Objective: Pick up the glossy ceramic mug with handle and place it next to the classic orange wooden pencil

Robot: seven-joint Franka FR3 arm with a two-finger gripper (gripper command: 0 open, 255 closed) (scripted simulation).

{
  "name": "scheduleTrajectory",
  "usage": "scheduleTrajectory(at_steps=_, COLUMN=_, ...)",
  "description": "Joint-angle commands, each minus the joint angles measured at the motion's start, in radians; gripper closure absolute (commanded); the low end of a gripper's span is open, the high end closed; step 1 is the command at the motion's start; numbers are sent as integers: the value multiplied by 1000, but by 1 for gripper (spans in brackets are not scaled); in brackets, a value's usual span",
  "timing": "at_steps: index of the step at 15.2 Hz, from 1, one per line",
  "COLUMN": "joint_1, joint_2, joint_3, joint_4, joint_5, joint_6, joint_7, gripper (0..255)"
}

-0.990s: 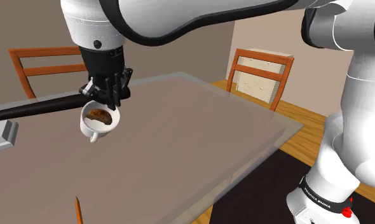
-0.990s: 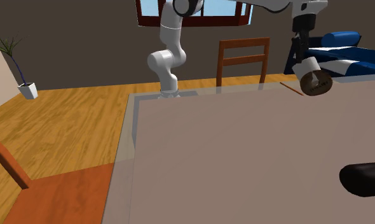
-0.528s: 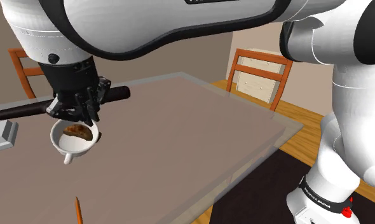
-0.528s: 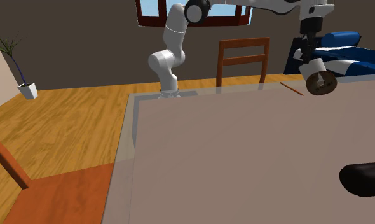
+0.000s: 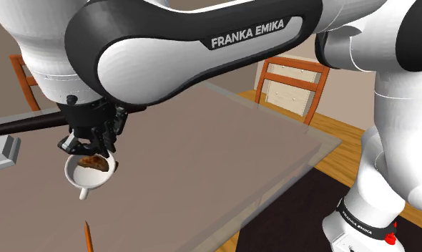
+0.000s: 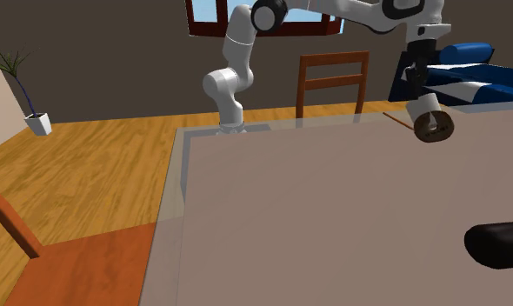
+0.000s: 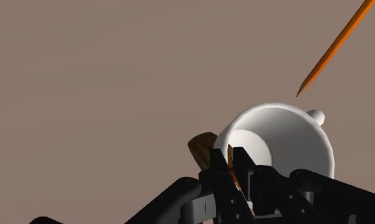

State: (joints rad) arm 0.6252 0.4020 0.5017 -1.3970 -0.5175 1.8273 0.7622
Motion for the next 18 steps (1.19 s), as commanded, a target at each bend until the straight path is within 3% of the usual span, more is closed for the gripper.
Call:
scheduleTrajectory(at_steps=1, joint_1=-4, joint_2=-2, joint_3=-1, joint_4=-28, joint_5=-2, joint_6=25, joint_7=9, gripper=255)
scheduleTrajectory(at_steps=18, joint_1=-17, joint_2=36, joint_3=-17, joint_4=-187, joint_5=-52, joint_6=204, joint_7=88, gripper=255)
